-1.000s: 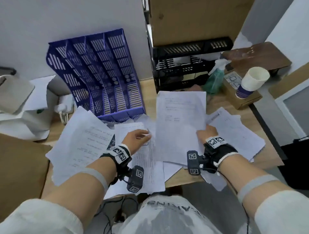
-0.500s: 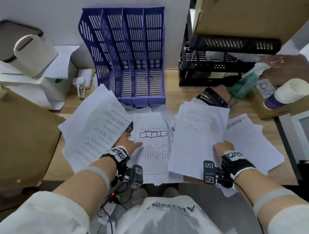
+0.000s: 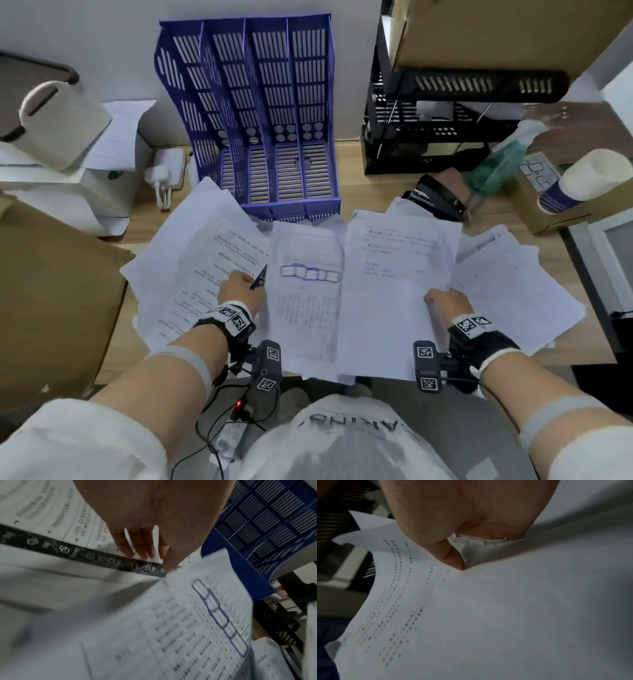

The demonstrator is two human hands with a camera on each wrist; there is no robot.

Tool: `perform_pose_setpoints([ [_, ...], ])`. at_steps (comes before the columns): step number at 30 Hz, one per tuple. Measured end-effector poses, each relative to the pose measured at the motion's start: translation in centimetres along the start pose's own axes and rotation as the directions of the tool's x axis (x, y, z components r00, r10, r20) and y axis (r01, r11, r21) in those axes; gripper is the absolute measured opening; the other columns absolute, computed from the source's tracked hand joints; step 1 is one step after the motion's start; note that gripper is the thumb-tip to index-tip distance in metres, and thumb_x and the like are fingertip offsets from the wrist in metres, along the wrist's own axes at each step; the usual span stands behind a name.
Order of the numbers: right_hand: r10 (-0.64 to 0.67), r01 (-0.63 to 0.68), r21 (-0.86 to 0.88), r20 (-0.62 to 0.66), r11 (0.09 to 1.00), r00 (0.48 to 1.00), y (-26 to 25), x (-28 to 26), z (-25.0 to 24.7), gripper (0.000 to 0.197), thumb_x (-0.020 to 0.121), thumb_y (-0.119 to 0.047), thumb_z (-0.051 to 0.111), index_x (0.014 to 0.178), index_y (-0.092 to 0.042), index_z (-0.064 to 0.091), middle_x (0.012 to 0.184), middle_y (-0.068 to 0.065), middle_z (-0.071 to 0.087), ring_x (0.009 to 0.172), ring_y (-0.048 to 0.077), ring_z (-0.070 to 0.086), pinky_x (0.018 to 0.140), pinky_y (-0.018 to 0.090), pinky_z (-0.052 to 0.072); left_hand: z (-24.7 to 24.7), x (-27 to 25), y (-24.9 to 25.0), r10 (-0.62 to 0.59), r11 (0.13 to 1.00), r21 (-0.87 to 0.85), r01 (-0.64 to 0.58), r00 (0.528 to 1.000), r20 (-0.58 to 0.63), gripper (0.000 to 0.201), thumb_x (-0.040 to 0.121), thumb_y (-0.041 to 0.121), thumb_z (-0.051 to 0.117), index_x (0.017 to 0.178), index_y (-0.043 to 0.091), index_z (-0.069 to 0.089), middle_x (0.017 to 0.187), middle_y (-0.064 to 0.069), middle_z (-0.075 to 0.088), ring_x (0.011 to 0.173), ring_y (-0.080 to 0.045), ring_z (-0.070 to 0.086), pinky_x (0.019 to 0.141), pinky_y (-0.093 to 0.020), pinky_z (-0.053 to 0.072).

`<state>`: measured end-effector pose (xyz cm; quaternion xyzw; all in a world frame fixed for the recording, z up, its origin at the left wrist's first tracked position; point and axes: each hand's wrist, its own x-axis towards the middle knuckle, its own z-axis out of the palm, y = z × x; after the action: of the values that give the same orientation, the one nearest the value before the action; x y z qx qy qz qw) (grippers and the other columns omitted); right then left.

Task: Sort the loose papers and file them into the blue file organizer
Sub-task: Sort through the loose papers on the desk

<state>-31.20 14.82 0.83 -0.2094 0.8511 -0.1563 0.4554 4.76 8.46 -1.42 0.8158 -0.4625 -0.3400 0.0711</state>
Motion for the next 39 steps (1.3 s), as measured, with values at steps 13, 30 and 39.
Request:
perform_pose_setpoints([
  [13, -0.414, 0.395, 0.122, 0.258, 0.91, 0.873, -6.5, -2.0, 8.5, 0.021, 0.092, -0.022, 0.059, 0.113, -0.022, 0.061, 0.113, 0.004, 0.065, 0.098, 0.021, 0.059, 0.09, 0.039, 0.05, -3.5, -0.5, -0.1, 0.079, 0.929, -0.369, -0.021, 0.987, 0.143, 0.032, 0.089, 0.023, 0.067, 0.117, 0.007, 0.065, 0.106, -0.013, 0.07, 0.094, -0.031, 0.066, 0.081, -0.038, 0.055],
  [30, -0.552, 0.561, -0.037, 0.142, 0.827, 0.822, -9.6, -0.6, 13.9, 0.028, 0.098, -0.027, 0.047, 0.123, -0.026, 0.059, 0.102, 0.0, 0.064, 0.085, 0.018, 0.057, 0.077, 0.023, 0.04, -6.0, 1.3, -6.1, -0.123, 0.969, -0.199, 0.149, 0.983, 0.134, 0.029, 0.093, 0.022, 0.058, 0.118, 0.009, 0.062, 0.1, -0.011, 0.062, 0.088, -0.029, 0.058, 0.073, -0.032, 0.043],
  [39, -0.55, 0.542, 0.093, 0.132, 0.835, 0.825, -8.6, -0.4, 14.8, 0.029, 0.093, -0.002, 0.05, 0.096, -0.019, 0.074, 0.107, 0.0, 0.07, 0.102, 0.016, 0.063, 0.094, 0.028, 0.048, -6.3, 1.7, -5.5, -0.103, 0.964, -0.227, 0.139, 0.981, 0.165, 0.033, 0.09, 0.025, 0.061, 0.119, 0.009, 0.064, 0.106, -0.011, 0.068, 0.092, -0.032, 0.063, 0.076, -0.034, 0.049],
])
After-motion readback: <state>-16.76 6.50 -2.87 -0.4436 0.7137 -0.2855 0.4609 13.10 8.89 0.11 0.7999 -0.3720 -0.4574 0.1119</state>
